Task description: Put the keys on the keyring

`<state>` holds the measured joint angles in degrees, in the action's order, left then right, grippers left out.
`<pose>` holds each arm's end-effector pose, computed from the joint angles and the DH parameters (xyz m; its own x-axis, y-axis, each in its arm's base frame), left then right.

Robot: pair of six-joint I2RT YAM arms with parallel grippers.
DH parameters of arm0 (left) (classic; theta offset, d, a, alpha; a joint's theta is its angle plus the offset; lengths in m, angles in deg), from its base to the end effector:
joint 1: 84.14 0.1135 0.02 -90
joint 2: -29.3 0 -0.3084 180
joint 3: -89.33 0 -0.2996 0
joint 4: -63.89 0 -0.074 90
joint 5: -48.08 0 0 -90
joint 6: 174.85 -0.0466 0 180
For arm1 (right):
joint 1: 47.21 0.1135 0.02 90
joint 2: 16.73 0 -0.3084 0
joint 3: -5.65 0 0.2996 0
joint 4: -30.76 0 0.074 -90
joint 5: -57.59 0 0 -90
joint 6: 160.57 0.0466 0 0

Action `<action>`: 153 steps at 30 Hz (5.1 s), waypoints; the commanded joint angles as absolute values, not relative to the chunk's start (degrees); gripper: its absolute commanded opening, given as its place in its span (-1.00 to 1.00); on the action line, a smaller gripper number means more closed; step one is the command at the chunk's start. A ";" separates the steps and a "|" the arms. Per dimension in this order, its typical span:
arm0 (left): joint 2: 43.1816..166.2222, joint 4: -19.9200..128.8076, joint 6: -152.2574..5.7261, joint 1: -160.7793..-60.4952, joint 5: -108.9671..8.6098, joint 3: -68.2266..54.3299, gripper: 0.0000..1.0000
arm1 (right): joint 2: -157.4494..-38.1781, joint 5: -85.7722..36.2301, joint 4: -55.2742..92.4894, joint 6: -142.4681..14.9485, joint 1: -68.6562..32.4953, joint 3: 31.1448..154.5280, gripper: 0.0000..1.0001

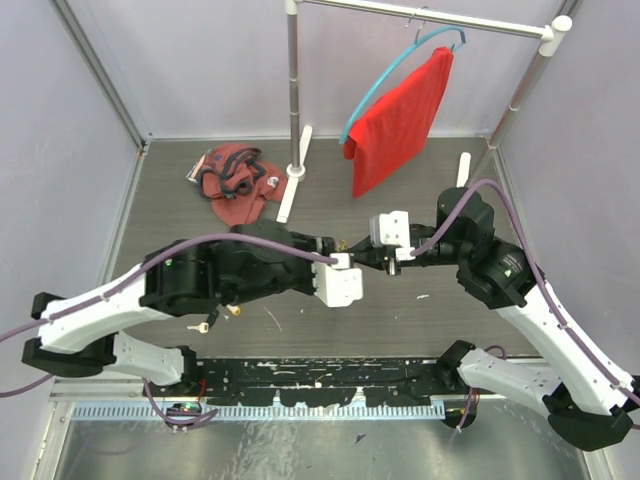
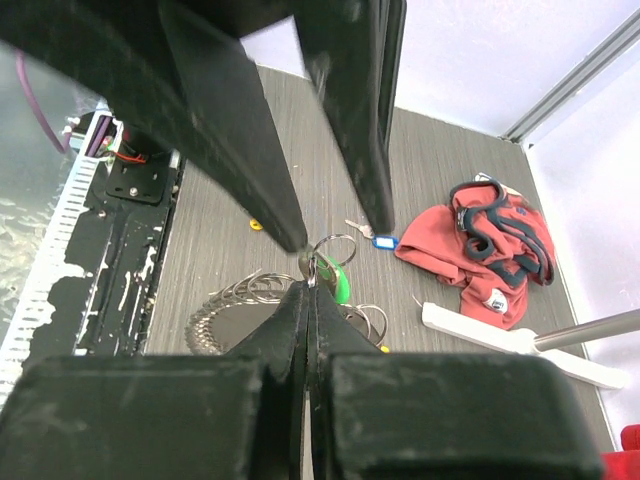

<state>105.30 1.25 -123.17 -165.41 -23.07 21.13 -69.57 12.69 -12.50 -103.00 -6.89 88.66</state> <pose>0.0595 -0.2881 0.5347 0.4991 0.6159 -0.6096 0.7420 0.0595 0.6677 0.1287 0.1525 0.4856 0.3813 -0.1729 -0.9081 -0.9221 -0.0011 -0.3869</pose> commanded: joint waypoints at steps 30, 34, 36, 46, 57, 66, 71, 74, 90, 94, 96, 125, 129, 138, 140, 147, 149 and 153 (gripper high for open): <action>84.02 28.66 -110.28 -154.74 -41.30 2.20 0.34 | -67.83 44.37 35.66 -77.02 -20.67 78.81 -0.99; 85.14 23.29 -112.51 -154.74 -47.97 5.74 0.27 | -71.07 51.63 -2.07 -105.40 -21.01 92.67 -0.99; 86.22 20.22 -113.70 -154.68 -52.26 8.13 0.21 | -71.71 54.55 -4.20 -106.62 -21.00 93.99 -0.99; 90.49 16.24 -117.73 -154.73 -58.33 14.55 0.10 | -72.31 53.76 -6.44 -106.64 -21.02 94.96 -0.99; 97.06 9.74 -121.19 -154.79 -61.98 19.12 0.06 | -72.24 53.39 -7.92 -107.12 -20.99 95.38 -0.98; 98.99 8.20 -122.41 -154.74 -62.01 20.23 -0.03 | -72.04 53.55 -9.11 -107.67 -21.00 95.44 -0.99; 98.99 8.57 -122.55 -154.72 -62.12 20.18 -0.10 | -72.13 53.50 -9.67 -108.19 -21.01 95.45 -0.99; 99.25 8.74 -122.55 -154.71 -62.30 20.19 -0.12 | -72.34 53.63 -10.14 -108.62 -21.01 95.47 -0.99; 99.99 8.40 -122.56 -154.74 -64.34 21.08 -0.33 | -72.69 53.59 -11.29 -109.59 -20.99 95.54 -0.99; 100.40 8.29 -122.64 -154.71 -64.13 21.17 -0.48 | -72.59 53.55 -11.58 -109.79 -20.99 95.58 -0.99; 100.49 8.30 -122.68 -154.72 -63.89 21.08 -0.50 | -72.63 53.55 -11.57 -109.80 -20.97 95.60 -0.99; 96.62 12.27 -122.20 -154.79 -55.83 15.76 -1.00 | -72.92 48.93 -11.59 -108.00 -21.02 100.00 -0.99; 95.86 15.83 -122.23 -154.71 -52.14 12.95 -1.00 | -73.46 48.27 -11.58 -106.64 -21.02 101.07 -0.99; 94.77 24.13 -125.21 -154.74 -44.93 7.60 -1.00 | -72.29 41.99 1.24 -92.24 -20.99 97.76 -0.99; 94.95 25.17 -125.76 -154.71 -43.93 6.73 -1.00 | -71.47 40.59 6.91 -87.29 -21.00 95.86 -0.99; 94.04 32.33 -125.05 -154.74 -40.47 2.94 -1.00 | -69.08 35.40 22.91 -75.19 -20.99 89.07 -0.99; 93.46 34.70 -124.06 -154.71 -40.35 1.89 -1.00 | -68.43 33.75 27.02 -73.00 -21.02 87.51 -0.99; 92.66 38.58 -122.07 -154.72 -40.18 0.41 -1.00 | -67.17 29.50 33.81 -68.12 -21.02 84.42 -0.99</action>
